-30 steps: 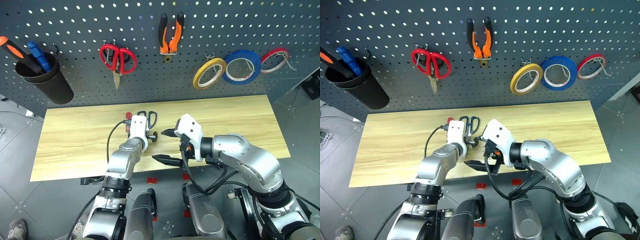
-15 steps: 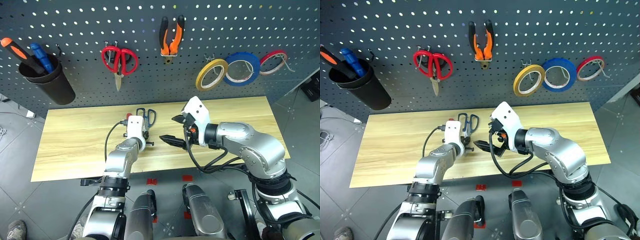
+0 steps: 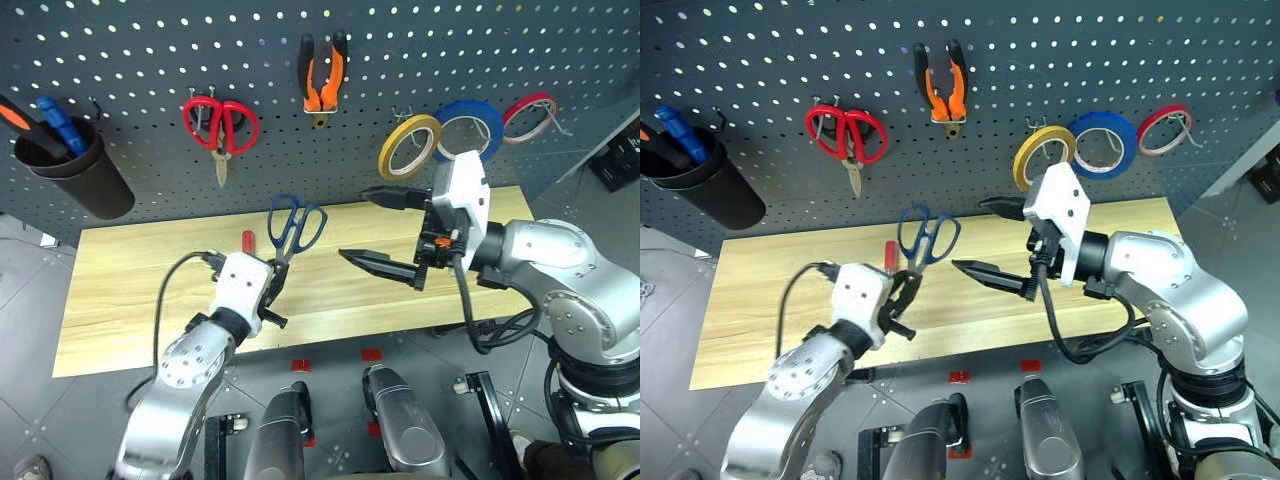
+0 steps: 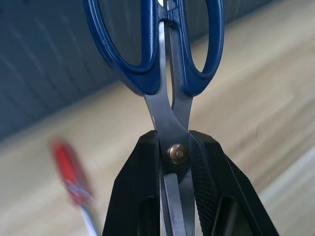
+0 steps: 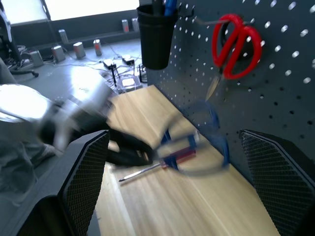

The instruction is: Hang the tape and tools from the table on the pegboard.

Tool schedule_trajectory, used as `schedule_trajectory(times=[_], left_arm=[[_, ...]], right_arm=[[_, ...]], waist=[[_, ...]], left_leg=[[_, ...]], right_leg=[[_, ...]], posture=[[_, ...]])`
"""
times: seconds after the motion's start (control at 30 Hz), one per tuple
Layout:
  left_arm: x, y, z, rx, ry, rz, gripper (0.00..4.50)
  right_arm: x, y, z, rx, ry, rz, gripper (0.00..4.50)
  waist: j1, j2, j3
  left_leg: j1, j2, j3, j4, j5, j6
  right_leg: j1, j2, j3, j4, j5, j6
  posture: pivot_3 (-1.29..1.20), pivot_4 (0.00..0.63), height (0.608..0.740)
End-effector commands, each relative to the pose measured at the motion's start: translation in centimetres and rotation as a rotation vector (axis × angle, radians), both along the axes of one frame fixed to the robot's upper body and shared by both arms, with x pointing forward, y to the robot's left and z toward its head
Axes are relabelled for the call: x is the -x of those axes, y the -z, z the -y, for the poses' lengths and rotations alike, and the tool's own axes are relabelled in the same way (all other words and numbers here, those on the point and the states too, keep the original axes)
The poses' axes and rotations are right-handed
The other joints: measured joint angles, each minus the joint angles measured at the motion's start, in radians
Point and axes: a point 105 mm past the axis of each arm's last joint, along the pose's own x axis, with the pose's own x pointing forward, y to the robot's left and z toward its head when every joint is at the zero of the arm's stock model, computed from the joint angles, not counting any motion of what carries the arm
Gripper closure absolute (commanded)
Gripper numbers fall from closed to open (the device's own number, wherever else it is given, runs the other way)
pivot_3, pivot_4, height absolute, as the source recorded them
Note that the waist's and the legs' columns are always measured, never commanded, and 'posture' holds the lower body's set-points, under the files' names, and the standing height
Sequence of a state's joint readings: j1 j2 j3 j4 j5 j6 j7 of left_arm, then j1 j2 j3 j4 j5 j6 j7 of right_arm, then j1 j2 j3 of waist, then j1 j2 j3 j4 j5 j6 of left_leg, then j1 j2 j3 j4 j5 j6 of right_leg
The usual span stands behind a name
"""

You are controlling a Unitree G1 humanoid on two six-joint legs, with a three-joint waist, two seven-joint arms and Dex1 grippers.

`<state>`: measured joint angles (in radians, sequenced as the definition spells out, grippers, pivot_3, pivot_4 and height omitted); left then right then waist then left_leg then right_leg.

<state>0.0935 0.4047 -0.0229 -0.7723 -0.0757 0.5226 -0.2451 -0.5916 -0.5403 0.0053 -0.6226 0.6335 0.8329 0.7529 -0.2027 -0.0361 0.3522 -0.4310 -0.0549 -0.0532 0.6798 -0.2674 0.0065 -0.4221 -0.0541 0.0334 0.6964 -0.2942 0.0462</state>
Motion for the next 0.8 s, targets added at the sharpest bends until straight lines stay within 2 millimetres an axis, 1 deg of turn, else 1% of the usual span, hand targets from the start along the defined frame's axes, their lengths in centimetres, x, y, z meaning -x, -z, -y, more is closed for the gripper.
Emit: schedule_trajectory(times=[0.03, 0.1, 0.17, 0.23, 0.43, 0.6, 0.7, 0.8], left_arm=[[1.5, -4.2, -0.2, 0.020, -0.023, 0.197, 3.94], [1.3, -5.3, -0.6, 0.061, -0.043, 0.236, 3.94], [0.7, -6.4, -1.7, 0.077, -0.102, 0.275, 3.94], [0.2, -6.9, -2.7, 0.096, -0.147, 0.283, 3.94], [-1.4, -7.0, -3.9, 0.120, -0.159, 0.266, 3.94], [-2.8, -6.7, -4.8, 0.128, -0.180, 0.250, 3.94], [-3.6, -6.3, -5.2, 0.126, -0.184, 0.235, 3.94], [-4.3, -5.4, -5.1, 0.135, -0.164, 0.194, 3.94]], right_arm=[[0.8, -1.3, 0.1, -0.029, -0.047, 0.056, 0.00], [0.4, -1.3, 0.1, -0.031, -0.034, 0.063, 0.00], [-0.2, -1.6, 0.0, -0.040, -0.022, 0.074, 0.00], [-0.6, -1.9, -0.2, -0.052, -0.014, 0.084, 0.00], [-1.0, -2.2, -1.0, -0.063, -0.031, 0.104, 0.00], [-1.3, -2.4, -1.4, -0.065, -0.037, 0.118, 0.00], [-1.4, -2.6, -1.6, -0.073, -0.040, 0.128, 0.00], [-1.5, -3.1, -1.8, -0.089, -0.043, 0.144, 0.00]], waist=[[0.003, 0.000, 0.000], [0.005, 0.000, 0.000], [0.007, 0.000, 0.000], [0.006, 0.000, -0.001], [0.005, 0.000, -0.001], [0.005, 0.000, -0.001], [0.005, 0.000, -0.001], [0.004, 0.000, -0.001]], left_leg=[[0.000, 0.000, 0.000, 0.000, 0.000, 0.000], [0.000, 0.000, 0.000, 0.000, 0.000, 0.001], [0.000, -0.001, 0.000, 0.001, 0.001, 0.001], [-0.001, -0.001, 0.000, 0.001, 0.001, 0.002], [-0.001, -0.001, 0.001, 0.001, 0.001, 0.002], [-0.001, -0.001, 0.001, 0.002, 0.001, 0.002], [-0.001, -0.001, 0.001, 0.002, 0.001, 0.002], [-0.001, -0.001, 0.001, 0.002, 0.002, 0.002]], right_leg=[[0.000, 0.000, 0.000, 0.000, 0.000, 0.000], [0.000, 0.000, 0.000, 0.000, 0.000, 0.000], [0.000, 0.000, 0.000, 0.000, 0.001, 0.001], [0.000, 0.000, 0.000, 0.000, 0.001, 0.001], [0.000, 0.000, 0.000, 0.001, 0.001, 0.001], [0.000, 0.000, 0.000, 0.001, 0.001, 0.001], [0.000, 0.000, -0.001, 0.001, 0.001, 0.001], [0.000, 0.000, 0.000, 0.001, 0.001, 0.001]], posture=[[-0.36, 0.309, 0.740], [-0.36, 0.309, 0.740], [-0.35, 0.309, 0.740], [-0.35, 0.309, 0.740], [-0.34, 0.309, 0.740], [-0.34, 0.309, 0.740], [-0.35, 0.308, 0.740], [-0.35, 0.308, 0.740]])
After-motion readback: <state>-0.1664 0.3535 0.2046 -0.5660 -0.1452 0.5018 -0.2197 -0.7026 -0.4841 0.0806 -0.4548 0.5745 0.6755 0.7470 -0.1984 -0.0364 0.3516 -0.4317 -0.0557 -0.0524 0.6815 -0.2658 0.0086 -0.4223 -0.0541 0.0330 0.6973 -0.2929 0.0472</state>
